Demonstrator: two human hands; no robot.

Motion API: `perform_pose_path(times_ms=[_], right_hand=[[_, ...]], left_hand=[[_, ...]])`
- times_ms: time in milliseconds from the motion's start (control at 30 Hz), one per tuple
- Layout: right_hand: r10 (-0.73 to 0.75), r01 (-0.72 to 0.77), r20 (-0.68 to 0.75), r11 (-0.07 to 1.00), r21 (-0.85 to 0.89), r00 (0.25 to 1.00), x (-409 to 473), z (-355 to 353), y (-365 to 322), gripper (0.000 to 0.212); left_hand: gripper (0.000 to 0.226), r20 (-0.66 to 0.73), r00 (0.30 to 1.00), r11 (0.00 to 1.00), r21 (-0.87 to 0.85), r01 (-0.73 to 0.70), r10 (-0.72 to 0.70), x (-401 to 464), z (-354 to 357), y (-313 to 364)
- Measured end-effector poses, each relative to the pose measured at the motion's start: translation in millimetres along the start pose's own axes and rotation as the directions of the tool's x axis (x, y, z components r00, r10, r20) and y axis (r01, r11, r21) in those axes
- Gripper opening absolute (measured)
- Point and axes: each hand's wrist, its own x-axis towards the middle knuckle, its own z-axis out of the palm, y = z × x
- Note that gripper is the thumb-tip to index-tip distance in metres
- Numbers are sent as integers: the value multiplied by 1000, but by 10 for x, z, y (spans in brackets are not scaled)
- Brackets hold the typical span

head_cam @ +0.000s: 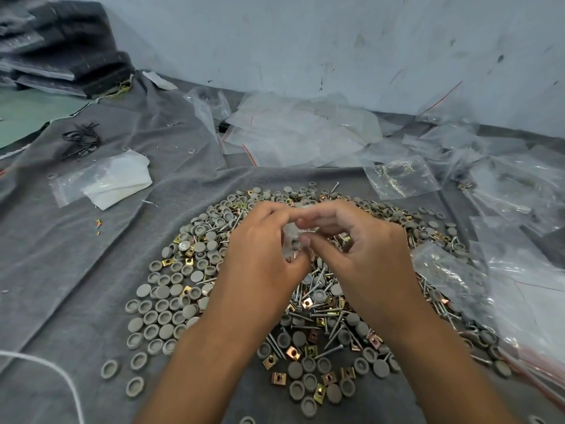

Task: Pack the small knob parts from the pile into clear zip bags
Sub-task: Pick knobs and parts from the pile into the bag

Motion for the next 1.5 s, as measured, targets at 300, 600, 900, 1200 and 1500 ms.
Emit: perform_pose_path(times_ms=[300, 600, 900, 1200, 1500], right_hand=[[266, -241, 159, 957, -160, 951, -88, 18, 186, 19], [170, 77, 506, 899, -431, 846, -205, 341, 271, 39], [108, 144, 460, 866, -479, 881, -223, 447, 250, 20], [103, 124, 410, 863, -490, 906, -243, 536, 254, 24], [18, -23, -78, 998, -59, 997, -22, 134, 103, 13]], left_hand=[[39, -370, 927, 998, -14, 61, -62, 62, -243, -64], [40, -254, 965, 993, 77, 89, -67, 78, -213, -171], [42, -200, 976, 993, 61, 105, -91, 73, -180, -187], [44, -178, 979, 993, 57, 107, -95, 62, -166, -185], [50, -105, 992, 990, 116, 84, -72, 61, -137, -193]])
